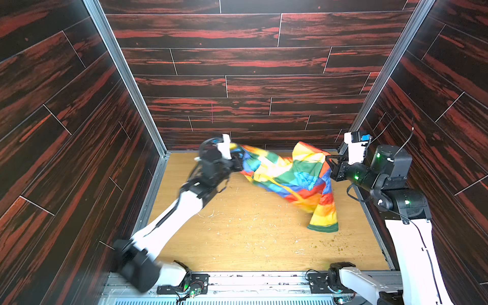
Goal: Unzip the jacket
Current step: Flatten out the jacket at the center of the board.
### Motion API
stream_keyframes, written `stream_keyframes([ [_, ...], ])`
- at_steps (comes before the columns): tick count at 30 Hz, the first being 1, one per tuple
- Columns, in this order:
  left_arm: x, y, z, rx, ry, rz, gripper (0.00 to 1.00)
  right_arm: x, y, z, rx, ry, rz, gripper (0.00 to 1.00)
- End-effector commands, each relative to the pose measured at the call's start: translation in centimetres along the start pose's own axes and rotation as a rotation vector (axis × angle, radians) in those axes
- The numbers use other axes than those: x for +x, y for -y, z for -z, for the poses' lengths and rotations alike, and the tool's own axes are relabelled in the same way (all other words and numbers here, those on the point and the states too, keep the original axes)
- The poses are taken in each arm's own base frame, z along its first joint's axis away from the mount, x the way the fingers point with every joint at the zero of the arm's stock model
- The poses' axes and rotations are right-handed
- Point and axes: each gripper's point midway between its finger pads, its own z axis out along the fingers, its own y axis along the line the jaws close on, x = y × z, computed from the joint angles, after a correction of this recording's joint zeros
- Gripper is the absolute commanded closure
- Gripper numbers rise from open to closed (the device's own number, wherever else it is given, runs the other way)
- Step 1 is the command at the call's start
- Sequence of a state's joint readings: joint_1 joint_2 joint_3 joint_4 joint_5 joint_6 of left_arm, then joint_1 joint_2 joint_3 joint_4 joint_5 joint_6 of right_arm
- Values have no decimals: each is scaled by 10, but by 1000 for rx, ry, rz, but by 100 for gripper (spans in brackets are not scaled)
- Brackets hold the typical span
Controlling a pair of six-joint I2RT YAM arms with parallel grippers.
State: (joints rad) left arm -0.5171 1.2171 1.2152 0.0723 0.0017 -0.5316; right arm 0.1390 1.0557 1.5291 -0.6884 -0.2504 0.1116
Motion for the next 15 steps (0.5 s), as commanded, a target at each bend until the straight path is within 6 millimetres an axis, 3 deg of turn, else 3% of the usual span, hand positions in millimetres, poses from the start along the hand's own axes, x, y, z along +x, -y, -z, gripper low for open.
stream_keyframes([
  [1, -19, -31, 60, -215, 31, -243, 100, -22, -45, 18, -227, 111, 60, 100],
  [7, -86, 5, 176, -181, 179, -312, 100, -12, -98, 52, -527, 115, 55, 100],
  [10, -114, 15, 216, -195, 233, -328, 100, -7, -114, 78, -590, 142, 90, 100],
  [13, -129, 16, 227, -253, 204, -370, 100, -11, -117, 96, -554, 195, 121, 100],
  [15, -134, 14, 212, -300, 161, -419, 100, -15, -110, 96, -494, 191, 105, 100],
])
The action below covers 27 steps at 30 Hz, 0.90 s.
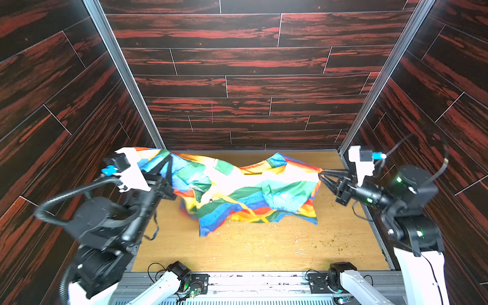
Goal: Unzip the jacket
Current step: Flatten out the jacket at the center of the board.
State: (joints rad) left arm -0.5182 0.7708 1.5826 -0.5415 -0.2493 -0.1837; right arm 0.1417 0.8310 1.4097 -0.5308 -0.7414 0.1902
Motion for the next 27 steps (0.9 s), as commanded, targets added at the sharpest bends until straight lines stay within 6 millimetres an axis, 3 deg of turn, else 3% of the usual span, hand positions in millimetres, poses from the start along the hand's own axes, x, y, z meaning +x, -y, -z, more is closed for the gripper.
stream_keyframes([
  [1, 21, -15, -28, -125, -145, -150, 100, -16, -1, 9, 63, 30, 9, 100],
  [3, 39, -15, -64, -161, -217, -238, 100, -8, 30, -2, 162, -29, -105, 100],
  [5, 71, -16, -104, -203, -301, -288, 100, 13, 69, -20, 243, -106, -225, 100],
  [8, 144, -22, -172, -198, -426, -319, 100, 62, 115, -53, 260, -215, -374, 100],
  [12, 272, -46, -246, -141, -632, -211, 100, 134, 179, -81, 293, -262, -489, 100],
  [15, 352, -64, -292, -123, -722, -168, 100, 185, 233, -85, 303, -272, -640, 100],
  [18, 412, -77, -343, -112, -791, -175, 100, 236, 295, -82, 358, -290, -826, 100],
  [19, 428, -82, -358, -120, -813, -166, 86, 252, 313, -80, 390, -303, -880, 100],
  [20, 443, -91, -375, -151, -827, -152, 65, 268, 328, -79, 410, -324, -926, 99],
  [22, 462, -97, -396, -149, -863, -142, 43, 291, 348, -74, 461, -363, -960, 75],
  [24, 449, -97, -416, -154, -789, -141, 1, 305, 358, -65, 540, -421, -933, 62],
  [27, 419, -102, -421, -205, -682, -168, 0, 309, 365, -49, 651, -488, -866, 45],
])
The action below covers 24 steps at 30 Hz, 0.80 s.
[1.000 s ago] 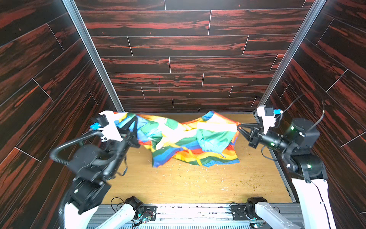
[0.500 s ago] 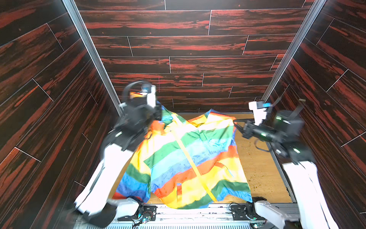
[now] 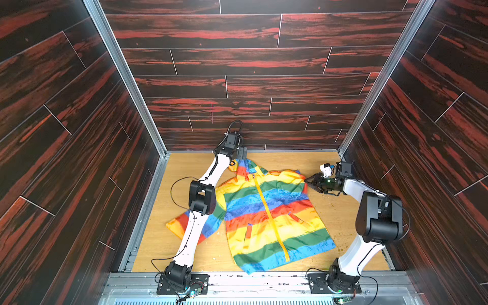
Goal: Unzip the jacket
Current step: Flatten out the jacket at the center of the board.
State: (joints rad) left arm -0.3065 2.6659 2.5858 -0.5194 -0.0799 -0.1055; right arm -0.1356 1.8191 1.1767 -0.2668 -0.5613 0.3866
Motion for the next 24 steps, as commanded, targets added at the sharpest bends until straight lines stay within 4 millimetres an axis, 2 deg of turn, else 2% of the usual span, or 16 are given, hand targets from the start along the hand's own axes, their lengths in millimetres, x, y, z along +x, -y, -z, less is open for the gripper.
stream_keyframes([
  [1, -69, -17, 71, -78, 164, 15, 0, -13, 5, 13, 126, 28, 86, 43],
  [3, -69, -38, 94, -194, 172, 13, 0, -20, 3, 25, 180, 49, 130, 30],
  [5, -68, -58, 126, -302, 175, 40, 0, -29, -3, 36, 232, 77, 186, 30],
  [7, -59, -68, 156, -341, 161, 57, 0, -35, -18, 40, 236, 93, 251, 30],
  [9, -46, -70, 185, -323, 182, 98, 0, -37, -36, 34, 228, 105, 324, 30],
  [11, -32, -70, 216, -286, 261, 168, 0, -35, -41, 19, 251, 92, 370, 30],
  [14, 6, -72, 249, -238, 295, 271, 0, -24, -52, -11, 231, 32, 420, 30],
  [16, 43, -76, 254, -241, 225, 341, 0, -15, -56, -29, 225, -6, 443, 30],
  [21, 124, -56, 250, -125, 21, 438, 0, 12, -63, -65, 213, -110, 474, 30],
  [24, 166, -52, 243, -115, -75, 504, 10, 30, -60, -84, 241, -189, 499, 30],
])
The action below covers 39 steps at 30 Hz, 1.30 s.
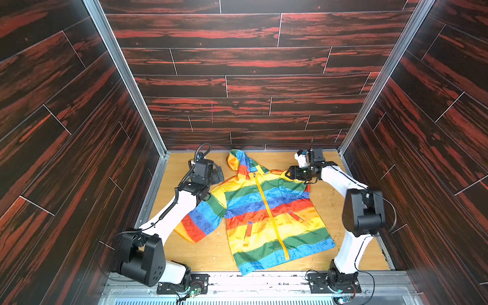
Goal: Unzip the jacket
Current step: Flatten out the jacket at the center of the board.
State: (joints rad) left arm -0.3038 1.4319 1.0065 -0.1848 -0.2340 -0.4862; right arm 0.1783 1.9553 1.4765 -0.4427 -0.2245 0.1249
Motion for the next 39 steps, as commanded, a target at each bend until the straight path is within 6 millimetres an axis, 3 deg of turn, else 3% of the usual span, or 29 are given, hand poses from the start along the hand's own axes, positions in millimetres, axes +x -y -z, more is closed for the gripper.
stream_keyframes([
  [1, 50, -11, -4, -1, -146, 132, 16, 27, -1, -24, 30, -125, 28, 30],
  [5, 78, -23, -10, -40, -202, 184, 20, 48, 1, -39, 78, -192, 34, 31],
  [11, 100, -38, -16, -118, -248, 239, 19, 74, -5, -58, 150, -285, 102, 34],
  [18, 125, -37, -33, -126, -324, 315, 25, 90, 6, -65, 223, -345, 106, 48],
  [20, 133, -33, -41, -112, -344, 340, 28, 91, 9, -66, 240, -356, 102, 58],
  [23, 147, -27, -59, -83, -368, 403, 39, 89, 5, -68, 218, -361, 84, 85],
  [26, 161, -21, -78, -56, -384, 490, 47, 81, -10, -68, 152, -340, 56, 100],
  [27, 169, -22, -86, -68, -398, 503, 49, 76, -18, -66, 116, -327, 50, 100],
  [30, 169, -30, -96, -112, -377, 494, 57, 59, -40, -55, 24, -281, 47, 100],
  [34, 160, -59, -105, -235, -376, 434, 68, 28, -74, -22, -135, -180, 42, 100],
  [39, 136, -111, -113, -316, -349, 459, 78, -18, -89, 40, -321, -7, -43, 100],
])
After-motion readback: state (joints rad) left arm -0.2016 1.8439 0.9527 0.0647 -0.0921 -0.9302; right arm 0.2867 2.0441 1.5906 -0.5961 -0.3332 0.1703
